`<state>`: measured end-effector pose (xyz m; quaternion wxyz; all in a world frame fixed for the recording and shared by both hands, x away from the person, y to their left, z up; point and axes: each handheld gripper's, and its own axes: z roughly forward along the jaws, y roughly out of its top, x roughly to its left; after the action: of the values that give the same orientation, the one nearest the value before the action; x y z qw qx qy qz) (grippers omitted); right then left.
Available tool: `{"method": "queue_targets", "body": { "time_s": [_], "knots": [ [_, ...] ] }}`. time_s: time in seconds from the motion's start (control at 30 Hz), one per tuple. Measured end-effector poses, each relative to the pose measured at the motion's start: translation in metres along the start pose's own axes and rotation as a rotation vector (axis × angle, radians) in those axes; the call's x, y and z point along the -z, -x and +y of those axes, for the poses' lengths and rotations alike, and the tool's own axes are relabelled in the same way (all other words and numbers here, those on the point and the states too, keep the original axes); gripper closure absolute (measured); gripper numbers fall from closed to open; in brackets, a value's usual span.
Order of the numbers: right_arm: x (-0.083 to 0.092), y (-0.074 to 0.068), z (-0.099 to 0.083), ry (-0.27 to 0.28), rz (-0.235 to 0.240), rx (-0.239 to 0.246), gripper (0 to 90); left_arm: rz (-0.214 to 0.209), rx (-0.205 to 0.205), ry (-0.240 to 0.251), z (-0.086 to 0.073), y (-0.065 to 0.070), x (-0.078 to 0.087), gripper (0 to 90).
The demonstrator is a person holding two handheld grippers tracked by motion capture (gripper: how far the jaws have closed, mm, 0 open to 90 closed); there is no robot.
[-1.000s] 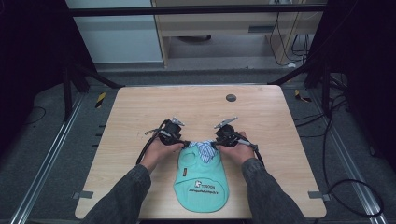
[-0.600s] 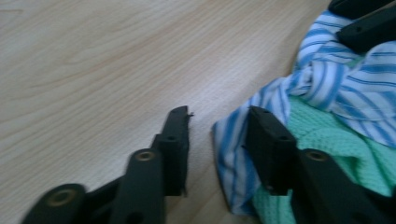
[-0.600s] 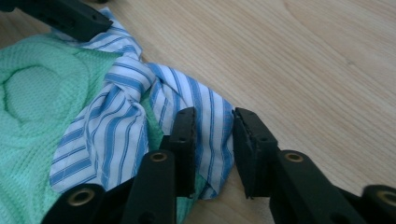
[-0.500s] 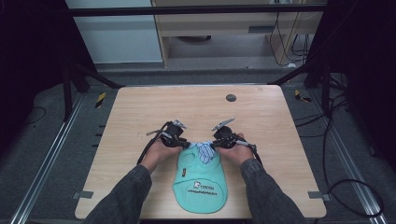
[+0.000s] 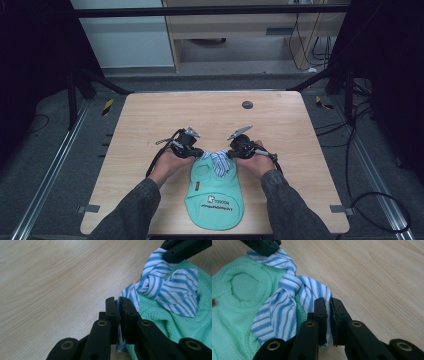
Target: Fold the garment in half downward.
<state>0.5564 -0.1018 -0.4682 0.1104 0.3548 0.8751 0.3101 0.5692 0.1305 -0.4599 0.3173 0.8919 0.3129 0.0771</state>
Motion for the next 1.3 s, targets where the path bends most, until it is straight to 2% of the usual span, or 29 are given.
{"method": "queue_targets", "body": {
  "time_s": [0.13, 0.17, 0.33, 0.5, 1.0, 1.17, 1.3],
  "knots": [
    [0.012, -0.002, 0.003, 0.014, 0.001, 0.027, 84.4, 0.0, -0.029, 0.018, 0.004, 0.005, 0.01, 85.6],
    [0.019, -0.002, 0.004, 0.025, 0.004, 0.033, 84.5, -0.002, -0.03, 0.031, 0.006, 0.006, 0.015, 85.7],
    [0.031, -0.003, 0.006, 0.045, 0.005, 0.045, 84.7, -0.009, -0.04, 0.043, 0.008, 0.009, 0.022, 85.9],
    [0.036, -0.004, 0.008, 0.048, 0.006, 0.061, 84.8, -0.006, -0.062, 0.039, 0.012, 0.011, 0.026, 86.0],
    [0.05, -0.006, 0.015, 0.06, 0.001, 0.093, 84.6, -0.005, -0.094, 0.058, 0.019, 0.013, 0.04, 85.9],
    [0.056, -0.007, 0.017, 0.068, 0.014, 0.099, 84.6, -0.004, -0.092, 0.086, 0.021, 0.015, 0.048, 85.9],
    [0.063, -0.009, 0.018, 0.07, 0.011, 0.116, 84.6, -0.003, -0.114, 0.084, 0.023, 0.019, 0.053, 86.0]
  ]
}}
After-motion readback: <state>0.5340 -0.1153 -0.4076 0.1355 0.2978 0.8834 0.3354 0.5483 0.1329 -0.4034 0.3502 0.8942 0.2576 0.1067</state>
